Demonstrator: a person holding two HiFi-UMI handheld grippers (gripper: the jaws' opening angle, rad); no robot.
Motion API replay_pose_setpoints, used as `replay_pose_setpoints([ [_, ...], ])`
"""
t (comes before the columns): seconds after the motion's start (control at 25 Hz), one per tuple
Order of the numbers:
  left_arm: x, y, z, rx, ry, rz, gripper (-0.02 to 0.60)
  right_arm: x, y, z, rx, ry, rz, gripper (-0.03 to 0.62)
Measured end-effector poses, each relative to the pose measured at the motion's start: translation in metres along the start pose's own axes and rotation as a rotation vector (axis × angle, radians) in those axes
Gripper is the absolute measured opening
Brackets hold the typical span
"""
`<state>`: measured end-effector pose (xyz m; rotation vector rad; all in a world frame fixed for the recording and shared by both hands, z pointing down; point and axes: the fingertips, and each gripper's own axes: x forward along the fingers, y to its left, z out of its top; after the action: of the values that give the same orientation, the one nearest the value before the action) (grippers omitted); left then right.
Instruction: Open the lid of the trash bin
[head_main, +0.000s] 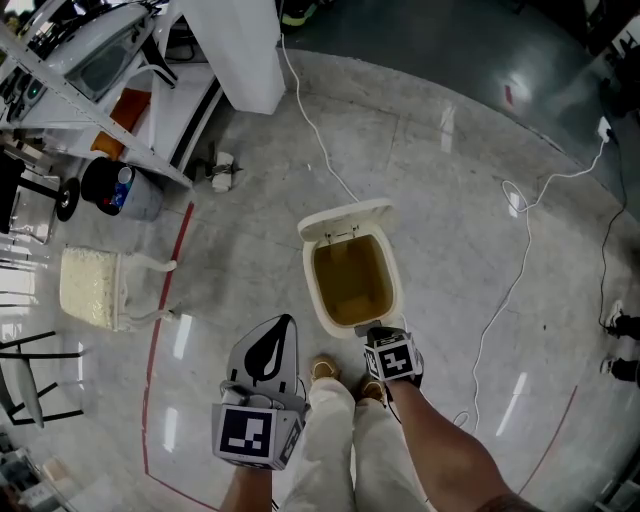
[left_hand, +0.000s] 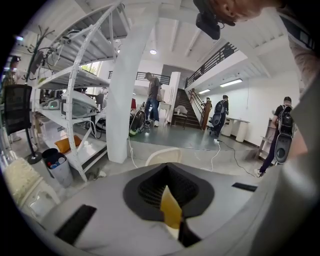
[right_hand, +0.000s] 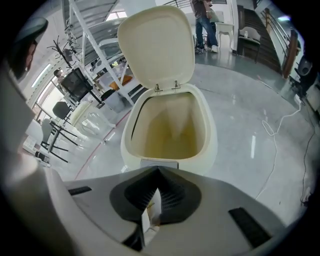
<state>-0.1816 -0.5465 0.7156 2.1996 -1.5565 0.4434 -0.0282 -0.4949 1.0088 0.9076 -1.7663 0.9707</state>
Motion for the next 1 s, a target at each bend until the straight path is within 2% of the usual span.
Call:
replay_pose_setpoints([
  [0.4, -0.013, -0.004, 0.026, -0.010, -0.025, 0.003, -0.014, -0.031, 0.007, 0.028, -0.038, -0.027, -0.002, 0.035],
  [0.52, -0.024, -0.008, 0.052, -0.026, -0.048, 0.006, -0.012, -0.059, 0.010, 0.056, -0.031, -0.069, -0.001, 0.035],
  [0.68, -0.045, -0.013, 0.098, -0.026, -0.124, 0.013, -0.012, -0.109, 0.018, 0.100, -0.044, -0.141, -0.001, 0.035],
  [1.0, -0.095, -0.029, 0.175, 0.005, -0.175, -0.020, -0.014, -0.206, 0.040, 0.176, -0.063, -0.291, -0.001, 0.035],
])
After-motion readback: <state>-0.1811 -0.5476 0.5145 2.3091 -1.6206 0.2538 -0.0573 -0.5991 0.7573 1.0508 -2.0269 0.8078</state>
